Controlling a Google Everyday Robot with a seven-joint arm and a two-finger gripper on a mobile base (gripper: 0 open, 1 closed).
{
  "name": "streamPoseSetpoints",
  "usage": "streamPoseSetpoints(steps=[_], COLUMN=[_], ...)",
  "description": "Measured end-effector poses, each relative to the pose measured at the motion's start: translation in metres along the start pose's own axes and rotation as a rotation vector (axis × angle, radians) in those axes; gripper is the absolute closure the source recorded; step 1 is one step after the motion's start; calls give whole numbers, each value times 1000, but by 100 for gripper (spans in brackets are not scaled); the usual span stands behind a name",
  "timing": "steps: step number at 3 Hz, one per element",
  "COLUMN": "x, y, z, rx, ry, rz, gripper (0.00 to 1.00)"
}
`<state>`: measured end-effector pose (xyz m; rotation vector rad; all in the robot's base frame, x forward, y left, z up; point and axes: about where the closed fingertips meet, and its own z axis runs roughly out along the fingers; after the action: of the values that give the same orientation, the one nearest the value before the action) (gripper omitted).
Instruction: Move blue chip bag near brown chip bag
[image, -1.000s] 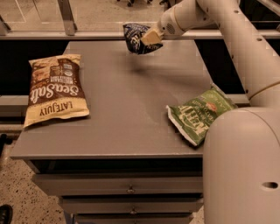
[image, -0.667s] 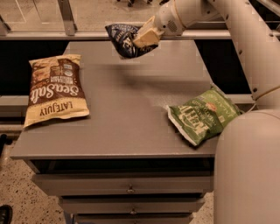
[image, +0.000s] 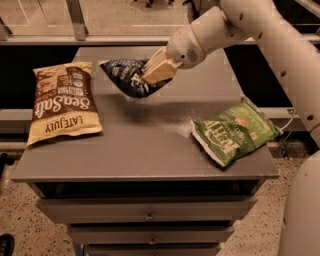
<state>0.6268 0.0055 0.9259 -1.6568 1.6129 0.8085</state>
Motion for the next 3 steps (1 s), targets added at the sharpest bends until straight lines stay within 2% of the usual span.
streamPoseSetpoints(steps=[1,2,3], x=[-3,-12,-20], y=[39,66,74], z=[35,68,82], rx=[-90,-142,-151], ry=[-23,-50,-65], rz=[5,20,23], gripper=[83,52,29])
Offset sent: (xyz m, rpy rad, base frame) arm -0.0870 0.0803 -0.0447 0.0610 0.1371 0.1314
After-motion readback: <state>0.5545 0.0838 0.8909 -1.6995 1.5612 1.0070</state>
